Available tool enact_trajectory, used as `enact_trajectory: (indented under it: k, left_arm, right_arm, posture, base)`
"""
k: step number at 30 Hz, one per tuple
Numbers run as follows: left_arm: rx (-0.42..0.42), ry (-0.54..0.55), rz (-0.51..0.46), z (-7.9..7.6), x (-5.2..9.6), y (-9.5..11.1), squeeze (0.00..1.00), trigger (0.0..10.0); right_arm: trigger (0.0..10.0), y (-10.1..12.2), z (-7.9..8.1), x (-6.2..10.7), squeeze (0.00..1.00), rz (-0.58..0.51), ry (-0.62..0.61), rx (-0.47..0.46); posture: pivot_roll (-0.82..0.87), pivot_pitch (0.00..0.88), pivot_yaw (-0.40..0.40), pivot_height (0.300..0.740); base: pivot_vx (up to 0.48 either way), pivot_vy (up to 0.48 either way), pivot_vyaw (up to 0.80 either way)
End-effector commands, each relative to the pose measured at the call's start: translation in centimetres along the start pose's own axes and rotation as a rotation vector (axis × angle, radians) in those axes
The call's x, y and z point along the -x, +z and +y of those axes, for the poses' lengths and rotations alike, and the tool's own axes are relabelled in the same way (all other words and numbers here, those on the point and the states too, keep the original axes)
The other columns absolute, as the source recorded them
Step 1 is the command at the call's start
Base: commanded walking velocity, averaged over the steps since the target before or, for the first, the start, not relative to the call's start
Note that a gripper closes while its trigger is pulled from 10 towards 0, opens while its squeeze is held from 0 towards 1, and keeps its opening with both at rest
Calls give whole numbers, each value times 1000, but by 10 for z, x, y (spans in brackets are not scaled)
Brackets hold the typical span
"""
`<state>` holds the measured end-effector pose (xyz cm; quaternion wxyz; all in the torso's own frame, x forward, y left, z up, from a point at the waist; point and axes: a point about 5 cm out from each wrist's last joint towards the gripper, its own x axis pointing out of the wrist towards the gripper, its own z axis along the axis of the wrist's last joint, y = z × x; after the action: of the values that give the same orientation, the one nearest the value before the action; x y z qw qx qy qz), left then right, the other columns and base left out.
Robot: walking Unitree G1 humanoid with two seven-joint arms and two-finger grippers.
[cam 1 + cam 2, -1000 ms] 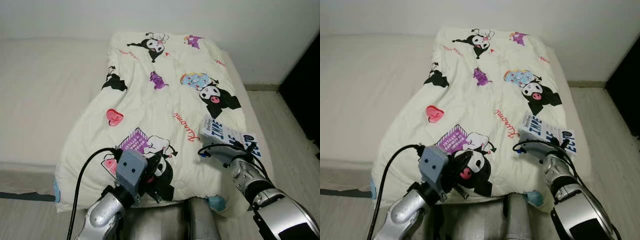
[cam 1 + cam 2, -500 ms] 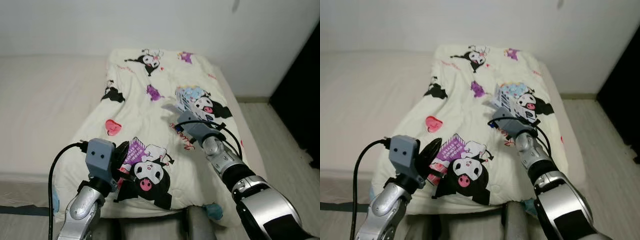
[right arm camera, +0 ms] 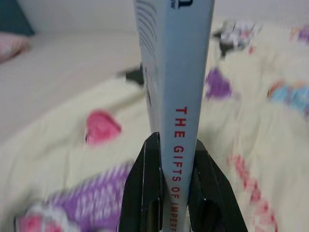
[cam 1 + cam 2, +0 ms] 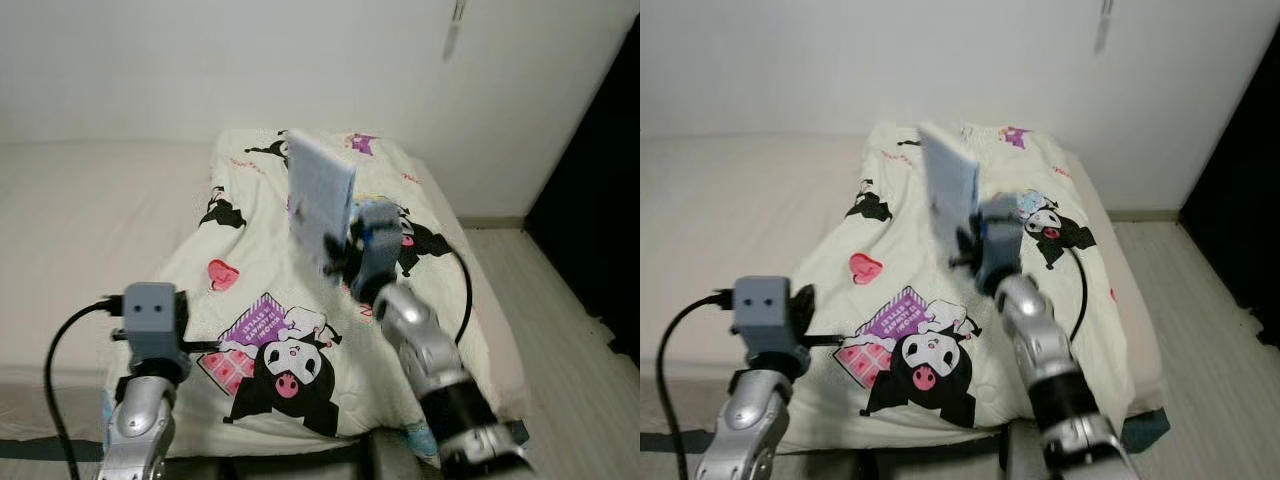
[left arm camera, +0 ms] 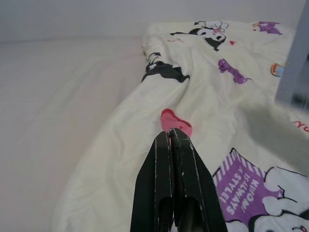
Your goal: Clean up the room
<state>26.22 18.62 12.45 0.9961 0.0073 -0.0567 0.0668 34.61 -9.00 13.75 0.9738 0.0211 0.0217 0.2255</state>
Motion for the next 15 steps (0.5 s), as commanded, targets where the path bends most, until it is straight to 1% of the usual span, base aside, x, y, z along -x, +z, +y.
enact_trajectory:
  k: [1, 2, 4, 5, 6, 7, 9, 10, 11, 12, 14, 15]
  left_arm:
    - [-8, 19, 50, 1, 2, -8, 0, 10000]
    - [-8, 19, 50, 1, 2, -8, 0, 10000]
    - [-25, 62, 81, 5, 2, -13, 0, 10000]
    - [-25, 62, 81, 5, 2, -13, 0, 10000]
    - [-27, 76, 94, 5, 3, -15, 0, 10000]
    - [-27, 76, 94, 5, 3, -15, 0, 10000]
    - [-43, 58, 97, 1, 4, -17, 0, 10000]
    - [-44, 49, 93, -1, 4, -17, 0, 10000]
    - [-44, 49, 93, -1, 4, -17, 0, 10000]
    - [-58, 30, 82, -4, 4, -17, 0, 10000]
    - [-58, 30, 82, -4, 4, -17, 0, 10000]
    - [-70, 19, 80, -5, 4, -17, 0, 10000]
  right_arm:
    - [10000, 3, 5, 5, 0, -32, 19, 52]
    - [10000, 3, 5, 5, 0, -32, 19, 52]
    - [10000, -6, 7, 11, 0, -14, 12, 123]
    - [10000, -6, 7, 11, 0, -14, 12, 123]
    - [10000, -11, 7, 16, 0, -9, 4, 171]
    - [10000, -11, 7, 16, 0, -9, 4, 171]
    - [10000, -22, 5, 26, 0, 0, -23, 231]
    - [10000, -25, 3, 31, 0, 1, -31, 236]
    - [10000, -25, 3, 31, 0, 1, -31, 236]
    - [10000, -28, 2, 34, 0, 5, -32, 221]
    - [10000, -28, 2, 34, 0, 5, -32, 221]
    - [10000, -32, 2, 37, 0, 12, -29, 210]
  posture:
    - [-83, 46, 9, 592]
    - [-83, 46, 9, 592]
    - [-83, 50, 14, 592]
    - [-83, 50, 14, 592]
    - [-82, 53, 15, 592]
    - [-82, 53, 15, 592]
    - [-79, 55, 18, 592]
    - [-78, 55, 18, 592]
    - [-78, 55, 18, 592]
    - [-76, 55, 17, 596]
    - [-76, 55, 17, 596]
    - [-73, 50, 10, 601]
  base:
    - [0, 0, 0]
    - [0, 0, 0]
    - [0, 0, 0]
    - [0, 0, 0]
    - [0, 0, 0]
    - [0, 0, 0]
    - [0, 0, 0]
    - [0, 0, 0]
    - [0, 0, 0]
    - [0, 0, 0]
    - [0, 0, 0]
    - [0, 0, 0]
